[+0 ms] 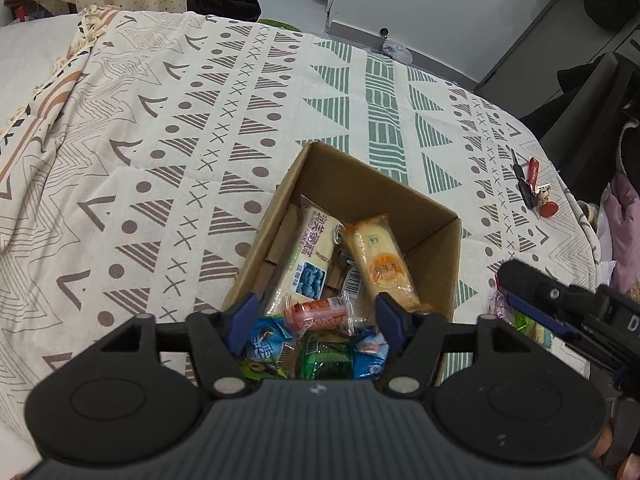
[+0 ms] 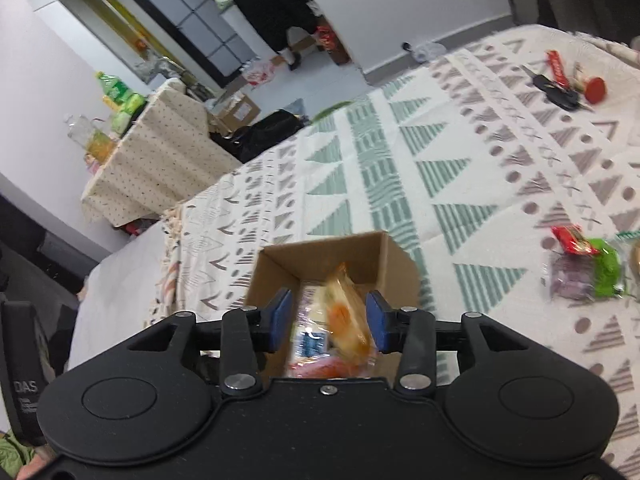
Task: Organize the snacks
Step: 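Carry the orange candy and pastry bag over the box and open both grippers, then move the left gripper to the purple candy bag while the right nears the cookie packet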
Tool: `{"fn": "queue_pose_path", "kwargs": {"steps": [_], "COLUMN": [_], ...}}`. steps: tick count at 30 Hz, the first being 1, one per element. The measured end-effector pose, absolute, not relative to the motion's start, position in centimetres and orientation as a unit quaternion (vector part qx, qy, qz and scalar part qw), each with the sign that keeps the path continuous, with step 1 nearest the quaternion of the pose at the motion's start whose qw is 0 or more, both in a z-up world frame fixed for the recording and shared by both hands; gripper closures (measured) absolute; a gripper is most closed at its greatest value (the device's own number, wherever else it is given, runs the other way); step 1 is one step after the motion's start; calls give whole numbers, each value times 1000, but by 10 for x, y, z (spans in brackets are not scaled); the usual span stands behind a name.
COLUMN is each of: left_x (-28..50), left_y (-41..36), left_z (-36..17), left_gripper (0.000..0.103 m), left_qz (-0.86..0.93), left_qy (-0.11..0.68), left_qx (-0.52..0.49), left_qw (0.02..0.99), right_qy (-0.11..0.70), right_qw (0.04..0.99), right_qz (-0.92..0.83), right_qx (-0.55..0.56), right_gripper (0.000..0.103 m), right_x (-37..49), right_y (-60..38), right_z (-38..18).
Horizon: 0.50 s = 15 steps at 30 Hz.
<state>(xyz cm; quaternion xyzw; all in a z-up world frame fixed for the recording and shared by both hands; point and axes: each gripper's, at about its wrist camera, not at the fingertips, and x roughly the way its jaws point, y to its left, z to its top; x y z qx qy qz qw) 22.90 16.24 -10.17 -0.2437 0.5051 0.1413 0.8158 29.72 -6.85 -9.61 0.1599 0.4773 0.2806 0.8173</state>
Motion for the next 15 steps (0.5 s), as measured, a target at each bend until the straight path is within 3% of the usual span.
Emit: {"fn": "queue_pose_path", "kwargs": {"steps": [10,15], "left_x": [232,234], "left_y": [143,127], "left_z": [-102,-99], "left_gripper": [23,23], "left_qz": [125,116], "left_qy": [507,506], "left_qx": [-235,-229], "left_qw": [820,823], "right_qy": [487,483], "right_qw": [827,834], "right_qz": [220,201], "right_qx": [173,175], "right_gripper": [58,45], "right_x": [294,289], "right_y": [-121,-144], "right_z": [-108,-108]}}
